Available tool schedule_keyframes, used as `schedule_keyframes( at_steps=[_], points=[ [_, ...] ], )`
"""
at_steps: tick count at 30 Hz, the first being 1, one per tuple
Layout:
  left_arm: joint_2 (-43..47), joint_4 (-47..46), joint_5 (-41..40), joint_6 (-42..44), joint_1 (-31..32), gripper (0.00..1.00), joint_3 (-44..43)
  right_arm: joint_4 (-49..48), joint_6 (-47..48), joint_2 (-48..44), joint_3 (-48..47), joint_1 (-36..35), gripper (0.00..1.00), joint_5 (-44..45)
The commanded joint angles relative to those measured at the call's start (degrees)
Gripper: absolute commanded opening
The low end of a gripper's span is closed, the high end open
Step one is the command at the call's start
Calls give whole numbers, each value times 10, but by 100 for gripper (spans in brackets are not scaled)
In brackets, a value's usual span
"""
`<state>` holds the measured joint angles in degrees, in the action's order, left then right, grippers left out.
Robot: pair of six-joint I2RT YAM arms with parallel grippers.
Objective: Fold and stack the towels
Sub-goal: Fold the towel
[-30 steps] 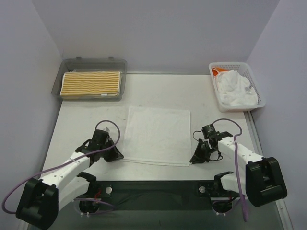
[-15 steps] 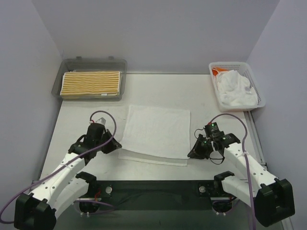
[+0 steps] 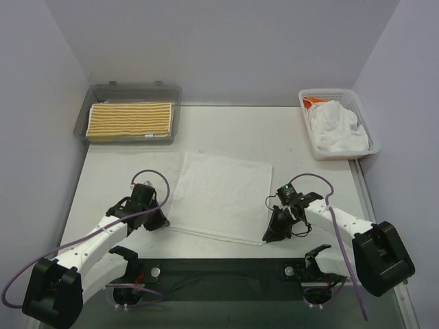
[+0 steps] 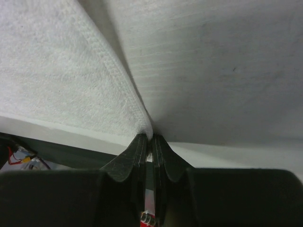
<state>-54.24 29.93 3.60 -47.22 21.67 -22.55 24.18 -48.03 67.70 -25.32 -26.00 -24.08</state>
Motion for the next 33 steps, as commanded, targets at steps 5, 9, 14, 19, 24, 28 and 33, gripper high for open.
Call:
schedule_keyframes(
  at_steps=[5, 9, 14, 19, 24, 28, 33],
  points=[
    [-4, -41, -24, -1, -1, 0, 22, -8, 0, 28, 12, -6, 0, 32],
    [-20, -57, -9, -9, 1, 0, 29, -8, 0, 23, 15, 1, 0, 56],
    [-22, -84, 6, -32, 22, 0, 27, -4, 32, 36, 4, 57, 0, 61],
    [-33, -86, 7, -41, 31, 0, 9, 31, 81, 29, -31, 121, 0, 76],
    [-13, -58, -7, -21, 31, 0, -38, 74, 90, -6, -82, 122, 0, 65],
    [-11, -23, -18, 0, 30, 0, -108, 105, 78, -44, -127, 122, 0, 47],
    [-5, 37, -45, 30, 26, 0, -197, 151, 58, -100, -169, 110, 0, 32]
  ],
)
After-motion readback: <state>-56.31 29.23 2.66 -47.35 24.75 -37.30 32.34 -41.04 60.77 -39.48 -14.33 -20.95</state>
